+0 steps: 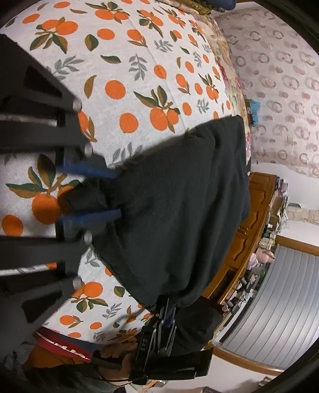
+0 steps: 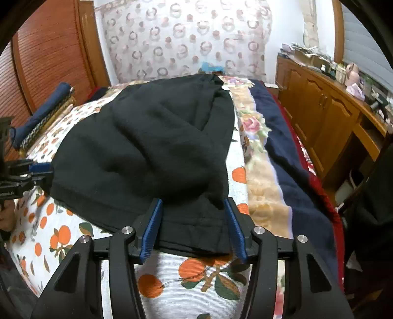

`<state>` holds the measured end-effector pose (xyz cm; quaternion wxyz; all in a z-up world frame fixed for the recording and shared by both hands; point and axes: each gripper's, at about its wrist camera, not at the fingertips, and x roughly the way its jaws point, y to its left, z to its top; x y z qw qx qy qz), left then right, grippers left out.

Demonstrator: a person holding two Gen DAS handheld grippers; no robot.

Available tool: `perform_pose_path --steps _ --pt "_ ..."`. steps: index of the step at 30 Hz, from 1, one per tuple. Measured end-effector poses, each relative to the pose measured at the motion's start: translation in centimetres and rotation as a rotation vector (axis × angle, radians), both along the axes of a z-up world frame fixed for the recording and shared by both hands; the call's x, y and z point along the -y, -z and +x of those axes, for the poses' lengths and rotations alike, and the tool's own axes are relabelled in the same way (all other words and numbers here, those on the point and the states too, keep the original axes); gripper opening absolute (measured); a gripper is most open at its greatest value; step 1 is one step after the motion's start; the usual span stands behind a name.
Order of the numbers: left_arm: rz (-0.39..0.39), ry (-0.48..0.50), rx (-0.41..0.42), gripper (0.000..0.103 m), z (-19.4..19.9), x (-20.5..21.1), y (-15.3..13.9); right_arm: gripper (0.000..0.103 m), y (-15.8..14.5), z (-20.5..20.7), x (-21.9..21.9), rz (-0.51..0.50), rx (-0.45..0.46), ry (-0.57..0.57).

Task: Fold small clothes

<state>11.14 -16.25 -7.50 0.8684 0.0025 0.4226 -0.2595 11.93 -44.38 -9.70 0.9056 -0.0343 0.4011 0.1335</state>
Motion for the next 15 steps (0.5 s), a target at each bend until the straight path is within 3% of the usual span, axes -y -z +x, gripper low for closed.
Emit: perform_pose_path --steps 1,2,4,9,15 --pt "-0.005 0.013 0.000 0.006 0.0 0.1 -0.1 0.032 0.0 0.0 -0.2 0.004 -0.003 -0.014" --pt "-0.007 0.017 0.004 0.005 -0.1 0.2 -0.4 0.029 0.0 0.0 -0.3 0.000 -0.003 -0.018" --pt "-0.028 0.030 0.025 0.004 -0.3 0.3 -1.7 0.008 -0.2 0.2 -0.4 0.014 -0.001 -0.037" --pt "-0.075 0.005 0.145 0.004 -1.5 -1.4 -7.0 0.005 -3.6 -1.0 -0.3 0.092 0.089 -0.059" --pt "-0.117 -0.010 0.222 0.003 -3.9 -4.2 -10.8 0.004 -8.5 -3.7 -1.4 0.132 0.190 -0.105"
